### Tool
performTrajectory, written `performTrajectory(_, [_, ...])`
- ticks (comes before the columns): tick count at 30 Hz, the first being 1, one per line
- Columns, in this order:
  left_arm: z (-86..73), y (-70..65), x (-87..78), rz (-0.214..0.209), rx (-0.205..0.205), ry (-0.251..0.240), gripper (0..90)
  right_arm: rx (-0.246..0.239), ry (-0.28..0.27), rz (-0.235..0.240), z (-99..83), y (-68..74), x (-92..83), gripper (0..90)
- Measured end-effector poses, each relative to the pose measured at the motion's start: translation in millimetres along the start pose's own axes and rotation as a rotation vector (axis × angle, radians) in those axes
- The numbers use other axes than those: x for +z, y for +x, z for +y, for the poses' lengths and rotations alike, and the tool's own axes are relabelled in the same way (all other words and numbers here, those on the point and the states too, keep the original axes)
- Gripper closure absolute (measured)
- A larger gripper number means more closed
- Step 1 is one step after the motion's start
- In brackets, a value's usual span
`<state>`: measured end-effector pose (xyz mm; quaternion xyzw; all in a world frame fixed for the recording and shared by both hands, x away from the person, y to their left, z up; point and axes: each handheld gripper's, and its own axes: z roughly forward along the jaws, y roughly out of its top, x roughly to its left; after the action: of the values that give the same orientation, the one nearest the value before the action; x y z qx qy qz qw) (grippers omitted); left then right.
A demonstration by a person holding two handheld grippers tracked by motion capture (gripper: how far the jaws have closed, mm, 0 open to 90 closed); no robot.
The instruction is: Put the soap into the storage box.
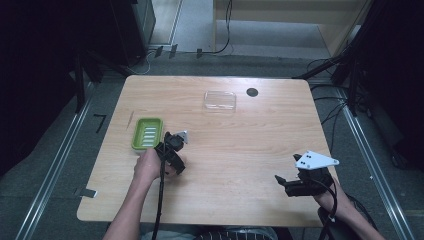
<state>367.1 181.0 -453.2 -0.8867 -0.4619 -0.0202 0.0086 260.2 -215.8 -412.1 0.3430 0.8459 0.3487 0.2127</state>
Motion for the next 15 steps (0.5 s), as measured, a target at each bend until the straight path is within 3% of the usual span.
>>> performTrajectory(15, [-1.5,-0.7,0.0,0.000,-0.004,-0.018,33.3,-0.005,-0.003,-0.001,0.0,0.0,-0.4,13.4])
